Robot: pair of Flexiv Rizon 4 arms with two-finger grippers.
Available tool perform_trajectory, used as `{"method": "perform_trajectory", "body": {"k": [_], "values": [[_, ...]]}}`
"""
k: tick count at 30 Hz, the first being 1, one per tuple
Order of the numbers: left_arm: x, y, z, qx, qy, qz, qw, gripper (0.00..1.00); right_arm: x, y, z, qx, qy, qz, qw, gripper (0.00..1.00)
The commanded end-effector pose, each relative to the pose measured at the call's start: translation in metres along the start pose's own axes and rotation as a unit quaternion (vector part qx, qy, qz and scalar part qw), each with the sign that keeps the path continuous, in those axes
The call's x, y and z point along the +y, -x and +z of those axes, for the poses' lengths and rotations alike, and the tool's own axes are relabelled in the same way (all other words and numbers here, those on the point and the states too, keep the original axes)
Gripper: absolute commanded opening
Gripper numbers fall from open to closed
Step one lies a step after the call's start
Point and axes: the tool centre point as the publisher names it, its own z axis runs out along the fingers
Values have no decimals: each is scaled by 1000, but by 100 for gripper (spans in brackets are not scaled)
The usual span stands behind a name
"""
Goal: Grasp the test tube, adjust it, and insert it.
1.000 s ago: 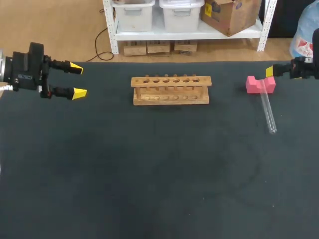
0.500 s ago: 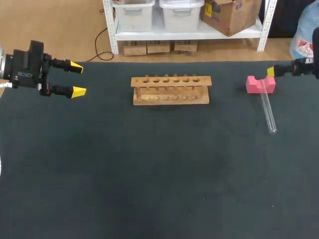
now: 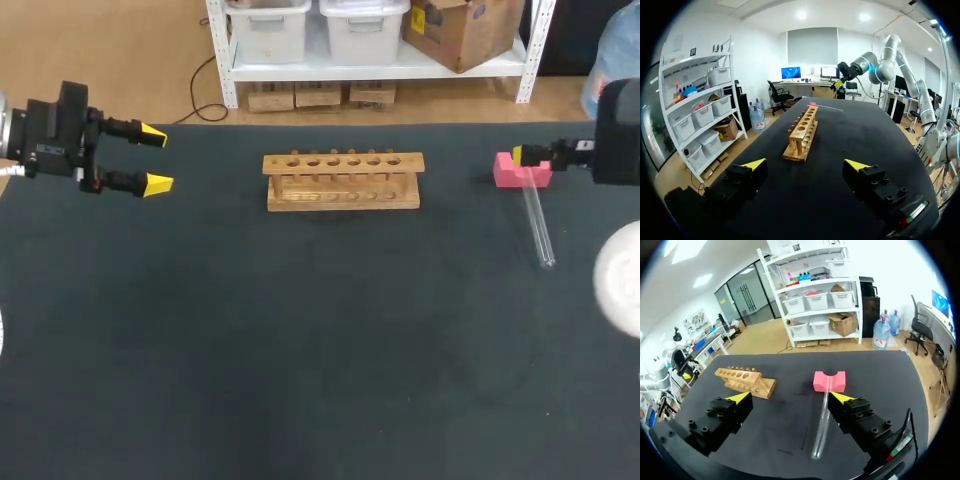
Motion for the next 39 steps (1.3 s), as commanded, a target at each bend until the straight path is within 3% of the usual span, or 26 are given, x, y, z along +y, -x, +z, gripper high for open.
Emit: {"method": "perform_trajectory", "body": {"k": [1,13,24,39], "values": [[1,-1,0,-1,-1,1,1000,100,3,-11,19,-29,-135,-2,990,100],[1,-1,0,-1,-1,1,1000,100,-21,-21,36,-79,-160,-51,983,100],[1,-1,0,-1,-1,1,1000,100,-35,-39,55,-77,-204,-84,972,100],[1,-1,0,-1,-1,1,1000,100,-49,-46,74,-51,-210,-63,974,100]]}}
